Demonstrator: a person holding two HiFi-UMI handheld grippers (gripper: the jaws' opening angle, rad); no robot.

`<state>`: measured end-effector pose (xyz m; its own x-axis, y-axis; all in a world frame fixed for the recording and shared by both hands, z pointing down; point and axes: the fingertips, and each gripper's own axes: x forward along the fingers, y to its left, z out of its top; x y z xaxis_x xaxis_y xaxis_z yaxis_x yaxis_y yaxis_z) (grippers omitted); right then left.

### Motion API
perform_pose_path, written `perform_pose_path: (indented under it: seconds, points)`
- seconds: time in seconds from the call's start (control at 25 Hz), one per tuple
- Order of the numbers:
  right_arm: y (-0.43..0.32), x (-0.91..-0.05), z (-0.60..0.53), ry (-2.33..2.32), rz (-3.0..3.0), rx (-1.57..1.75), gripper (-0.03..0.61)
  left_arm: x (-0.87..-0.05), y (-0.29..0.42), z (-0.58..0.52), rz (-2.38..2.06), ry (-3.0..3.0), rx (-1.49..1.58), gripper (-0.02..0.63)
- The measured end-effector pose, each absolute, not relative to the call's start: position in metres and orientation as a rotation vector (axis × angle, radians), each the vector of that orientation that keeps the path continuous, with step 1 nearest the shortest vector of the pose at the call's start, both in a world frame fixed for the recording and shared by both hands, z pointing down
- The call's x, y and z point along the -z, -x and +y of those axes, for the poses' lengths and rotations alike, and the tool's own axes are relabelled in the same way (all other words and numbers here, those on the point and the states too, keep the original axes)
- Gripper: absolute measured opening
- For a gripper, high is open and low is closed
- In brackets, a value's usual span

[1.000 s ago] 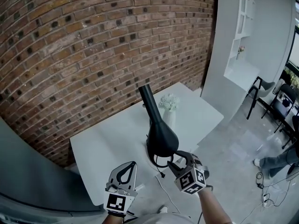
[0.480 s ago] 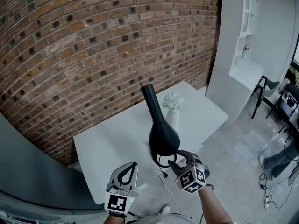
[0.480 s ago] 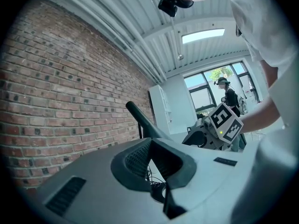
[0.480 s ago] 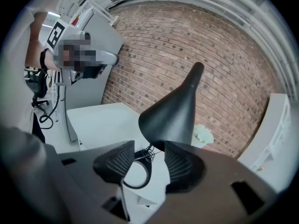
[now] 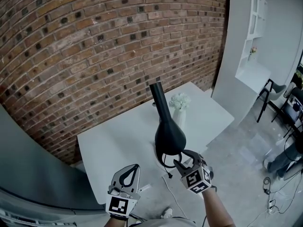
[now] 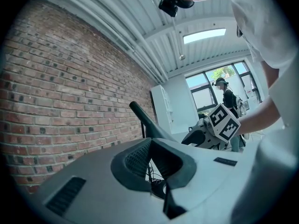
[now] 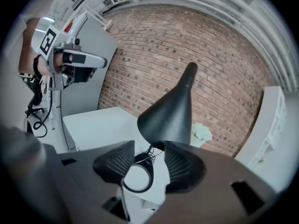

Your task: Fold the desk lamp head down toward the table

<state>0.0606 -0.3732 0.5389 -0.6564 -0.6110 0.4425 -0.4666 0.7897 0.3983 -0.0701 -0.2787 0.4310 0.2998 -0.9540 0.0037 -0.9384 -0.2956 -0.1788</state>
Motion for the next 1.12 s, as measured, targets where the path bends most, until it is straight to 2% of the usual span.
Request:
perform_pose_path:
  seconds: [0.68,0.8,1.12]
  points:
    - [-0.064,-0.494,-0.325,-0.989,-2.523,0.258,0.201,-0.428,0.075,-0.255,1.712,2.473,0.1,0.006]
    - [-0.06,-0.477,-0.315,-1.014,-2.553,0.276,0.145,-0.428,0.077,-0.249,1.706,2.484,0.087,0.006]
    - [-0.053,-0.448,-0.283,-1.061,-2.577,0.325,0.078,-0.431,0.084,-0.231,1.694,2.507,0.072,0.006]
